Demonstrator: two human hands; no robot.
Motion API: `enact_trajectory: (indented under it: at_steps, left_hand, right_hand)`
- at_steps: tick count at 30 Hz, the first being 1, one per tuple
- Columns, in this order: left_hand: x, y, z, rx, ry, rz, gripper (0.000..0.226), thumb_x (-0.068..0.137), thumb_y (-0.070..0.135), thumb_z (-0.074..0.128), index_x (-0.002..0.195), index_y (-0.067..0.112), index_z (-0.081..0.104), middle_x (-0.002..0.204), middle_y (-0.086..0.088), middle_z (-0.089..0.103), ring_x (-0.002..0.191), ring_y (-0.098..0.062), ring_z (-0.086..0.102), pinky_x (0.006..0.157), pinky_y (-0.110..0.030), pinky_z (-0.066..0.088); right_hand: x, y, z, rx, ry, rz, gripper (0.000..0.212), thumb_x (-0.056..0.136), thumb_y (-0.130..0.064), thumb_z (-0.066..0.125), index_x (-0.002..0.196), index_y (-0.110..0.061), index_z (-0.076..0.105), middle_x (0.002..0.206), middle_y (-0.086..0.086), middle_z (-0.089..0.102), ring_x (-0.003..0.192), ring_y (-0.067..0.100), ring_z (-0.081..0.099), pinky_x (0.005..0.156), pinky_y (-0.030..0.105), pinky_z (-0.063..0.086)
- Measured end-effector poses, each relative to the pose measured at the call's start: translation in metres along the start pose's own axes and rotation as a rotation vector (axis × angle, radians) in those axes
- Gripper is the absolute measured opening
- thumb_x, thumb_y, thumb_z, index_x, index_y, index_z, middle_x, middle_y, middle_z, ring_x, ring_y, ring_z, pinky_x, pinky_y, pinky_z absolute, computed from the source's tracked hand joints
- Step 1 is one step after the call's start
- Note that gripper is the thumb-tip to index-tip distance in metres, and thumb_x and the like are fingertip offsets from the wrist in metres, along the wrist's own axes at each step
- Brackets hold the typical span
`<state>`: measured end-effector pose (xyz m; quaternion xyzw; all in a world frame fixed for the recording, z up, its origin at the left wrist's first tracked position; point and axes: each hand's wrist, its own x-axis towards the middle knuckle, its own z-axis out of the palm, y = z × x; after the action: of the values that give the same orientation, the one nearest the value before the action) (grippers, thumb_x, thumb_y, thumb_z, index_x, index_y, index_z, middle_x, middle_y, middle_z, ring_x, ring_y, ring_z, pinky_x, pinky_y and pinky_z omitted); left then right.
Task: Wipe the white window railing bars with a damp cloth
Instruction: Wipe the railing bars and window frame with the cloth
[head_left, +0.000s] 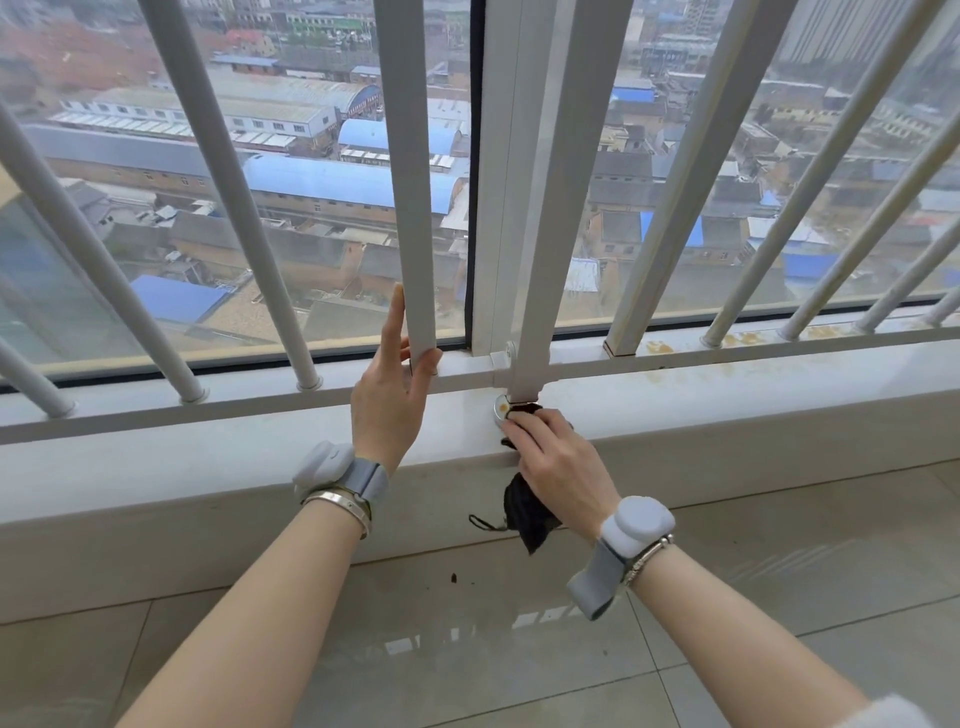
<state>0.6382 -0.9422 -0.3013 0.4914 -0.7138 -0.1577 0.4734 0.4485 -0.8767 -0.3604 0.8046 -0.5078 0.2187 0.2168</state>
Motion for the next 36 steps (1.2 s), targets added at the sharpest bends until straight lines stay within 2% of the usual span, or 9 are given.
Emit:
enact_trajectory:
  at_steps: [3,6,10,14,19,23,29,33,36]
  left_hand:
    - [0.0,0.0,0.0,-0.002,0.008,0.012,0.062,0.094,0.042,0.039,0.136,0.05,-0.005,0.108,-0.002,0.064,0.088,-0.017,0.063,0.07,-0.03,0.045]
    - [0.0,0.0,0.0,-0.005,0.005,-0.002,0.064,0.095,0.038,0.042,0.135,0.051,-0.005,0.111,-0.002,0.063,0.089,-0.018,0.064,0.073,-0.033,0.047]
    - [0.001,-0.003,0.002,0.001,0.024,0.014,0.065,0.095,0.035,0.043,0.135,0.053,-0.006,0.108,-0.001,0.064,0.088,-0.019,0.064,0.072,-0.031,0.045]
    - [0.0,-0.003,0.002,-0.021,0.005,-0.004,0.066,0.095,0.036,0.043,0.135,0.053,-0.006,0.107,-0.003,0.065,0.09,-0.02,0.064,0.072,-0.031,0.045]
    - [0.002,-0.002,0.001,-0.018,-0.001,0.003,0.063,0.095,0.036,0.041,0.136,0.05,-0.004,0.106,-0.005,0.065,0.089,-0.022,0.064,0.069,-0.03,0.044]
    - [0.0,0.001,-0.002,-0.032,-0.021,-0.006,0.062,0.096,0.036,0.041,0.139,0.048,-0.002,0.109,-0.008,0.065,0.091,-0.024,0.065,0.071,-0.031,0.045]
    - [0.0,0.009,-0.003,-0.014,0.003,-0.043,0.061,0.096,0.027,0.044,0.144,0.032,0.008,0.107,-0.008,0.065,0.091,-0.024,0.065,0.075,-0.032,0.046]
    - [0.0,0.006,-0.001,-0.023,0.008,-0.031,0.062,0.096,0.025,0.044,0.144,0.034,0.006,0.105,-0.01,0.065,0.093,-0.026,0.064,0.074,-0.036,0.049]
    - [-0.003,0.013,0.002,-0.016,0.096,0.005,0.058,0.096,0.021,0.046,0.144,0.029,0.015,0.12,-0.014,0.053,0.106,-0.025,0.055,0.082,-0.044,0.049]
  right_hand:
    - [0.009,-0.008,0.008,-0.093,0.016,-0.088,0.03,0.089,0.002,0.041,0.107,0.002,0.065,0.11,0.017,0.065,0.095,0.029,0.057,0.093,0.034,0.044]
    - [0.017,-0.016,0.027,-0.179,-0.123,-0.071,0.031,0.084,0.0,0.048,0.11,0.002,0.064,0.114,0.021,0.064,0.096,0.029,0.062,0.093,0.033,0.047]
    - [0.036,-0.032,0.034,-0.182,-0.275,0.047,0.042,0.081,0.001,0.034,0.107,0.004,0.066,0.108,0.023,0.066,0.096,0.029,0.065,0.083,0.031,0.053]
    - [0.034,-0.04,0.022,-0.262,-0.354,0.089,0.038,0.077,-0.001,0.038,0.099,0.001,0.069,0.092,0.017,0.069,0.076,0.023,0.063,0.067,0.026,0.052]
    - [0.017,-0.021,-0.005,-0.215,-0.275,0.124,0.018,0.069,0.003,0.047,0.071,-0.007,0.061,0.065,0.009,0.057,0.06,0.023,0.052,0.055,0.029,0.045]
    - [-0.002,0.005,-0.046,-0.07,-0.128,0.218,0.027,0.06,0.01,0.059,0.082,-0.005,0.063,0.08,0.011,0.063,0.07,0.028,0.056,0.061,0.033,0.052]
    - [0.032,0.023,-0.082,0.084,0.207,0.459,0.031,0.076,0.009,0.064,0.107,0.003,0.062,0.104,0.018,0.062,0.092,0.034,0.058,0.072,0.035,0.053]
    - [0.058,0.025,-0.047,0.21,-0.023,0.47,0.053,0.077,0.009,0.054,0.129,-0.002,0.052,0.131,0.013,0.053,0.118,0.032,0.049,0.1,0.037,0.039]
    - [0.045,0.037,-0.039,0.045,-0.06,0.406,0.048,0.077,-0.001,0.042,0.12,-0.006,0.061,0.118,0.008,0.064,0.102,0.026,0.062,0.083,0.033,0.05]
